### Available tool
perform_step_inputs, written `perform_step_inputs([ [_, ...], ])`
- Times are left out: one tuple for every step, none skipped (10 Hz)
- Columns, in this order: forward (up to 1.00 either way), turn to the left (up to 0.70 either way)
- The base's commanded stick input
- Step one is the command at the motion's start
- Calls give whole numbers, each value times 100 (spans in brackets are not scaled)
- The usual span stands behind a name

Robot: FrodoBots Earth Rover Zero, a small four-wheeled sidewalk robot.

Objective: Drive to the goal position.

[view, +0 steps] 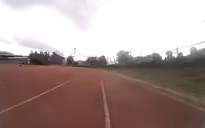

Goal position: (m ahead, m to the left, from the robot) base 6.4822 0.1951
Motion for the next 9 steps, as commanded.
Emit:
perform_step_inputs([
  [70,0],
  [70,0],
  [70,0],
  [70,0],
  [70,0],
  [70,0],
  [70,0],
  [70,0],
  [70,0],
])
